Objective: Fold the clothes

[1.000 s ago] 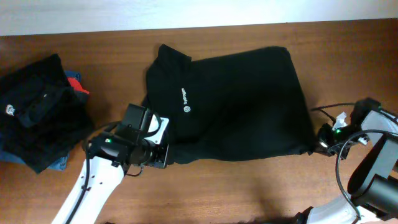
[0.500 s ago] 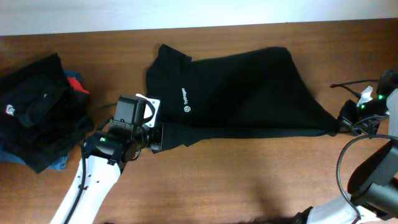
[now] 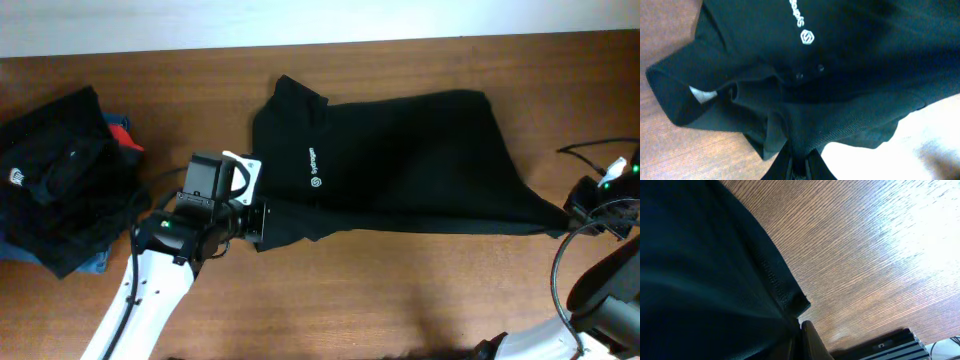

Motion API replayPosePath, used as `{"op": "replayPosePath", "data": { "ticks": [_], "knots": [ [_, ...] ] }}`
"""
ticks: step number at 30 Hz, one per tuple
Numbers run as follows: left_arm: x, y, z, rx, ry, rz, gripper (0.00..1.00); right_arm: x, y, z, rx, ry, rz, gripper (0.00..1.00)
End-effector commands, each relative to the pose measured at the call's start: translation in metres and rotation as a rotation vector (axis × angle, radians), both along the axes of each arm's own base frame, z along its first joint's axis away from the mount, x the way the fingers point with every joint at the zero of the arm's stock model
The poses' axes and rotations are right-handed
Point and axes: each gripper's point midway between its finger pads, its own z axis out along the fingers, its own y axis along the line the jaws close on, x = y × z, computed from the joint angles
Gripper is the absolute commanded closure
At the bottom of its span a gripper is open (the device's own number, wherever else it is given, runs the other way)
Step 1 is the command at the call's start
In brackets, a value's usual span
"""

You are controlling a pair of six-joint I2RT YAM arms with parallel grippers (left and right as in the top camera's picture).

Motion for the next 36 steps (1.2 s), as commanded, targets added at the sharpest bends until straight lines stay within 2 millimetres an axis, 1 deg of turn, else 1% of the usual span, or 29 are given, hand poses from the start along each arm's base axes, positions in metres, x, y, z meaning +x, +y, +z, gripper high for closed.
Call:
{"op": "replayPosePath", "data": {
  "ticks": [1,4,6,8,12,13,14,16,19,25,28,29,31,36],
  "knots": [
    [0.012,-0.004,0.013,-0.027,-0.057,0.0,0.92,0.011,0.003,0.007,-0.03,-0.025,0.041,0.96],
    [0.025,-0.008,0.015,-0.039,-0.097,-0.001,0.92,0.019,0.011,0.007,-0.036,-0.033,0.08,0.96],
    [0.034,-0.011,0.011,-0.043,-0.109,-0.001,0.92,0.028,0.019,0.006,-0.046,-0.043,0.117,0.96],
    [0.041,-0.013,0.0,-0.037,-0.09,0.0,0.92,0.038,0.026,0.006,-0.058,-0.062,0.154,0.96],
    [0.048,-0.014,-0.022,-0.016,-0.046,0.004,0.92,0.056,0.032,0.005,-0.086,-0.106,0.195,0.94],
    [0.05,-0.012,-0.031,0.001,-0.029,0.011,0.92,0.063,0.032,0.004,-0.1,-0.126,0.205,0.93],
    [0.051,-0.012,-0.034,0.007,-0.024,0.014,0.92,0.065,0.032,0.004,-0.104,-0.133,0.207,0.93],
    [0.055,-0.004,-0.047,0.058,-0.007,0.041,0.93,0.076,0.028,-0.001,-0.119,-0.156,0.212,0.93],
    [0.061,0.002,-0.054,0.097,-0.014,0.066,0.93,0.084,0.023,-0.011,-0.127,-0.163,0.212,0.93],
    [0.074,-0.001,-0.048,0.079,-0.067,0.069,0.93,0.093,0.02,-0.031,-0.119,-0.156,0.214,0.93],
    [0.08,-0.003,-0.044,0.069,-0.096,0.07,0.91,0.096,0.02,-0.039,-0.108,-0.15,0.214,0.93],
    [0.08,-0.003,-0.043,0.068,-0.1,0.07,0.88,0.097,0.02,-0.041,-0.107,-0.148,0.214,0.93],
    [0.082,-0.004,-0.043,0.066,-0.106,0.071,0.88,0.097,0.019,-0.045,-0.104,-0.144,0.214,0.92],
    [0.085,0.005,-0.049,0.113,-0.107,0.1,0.88,0.1,0.02,-0.054,-0.098,-0.136,0.219,0.92]
  ]
}}
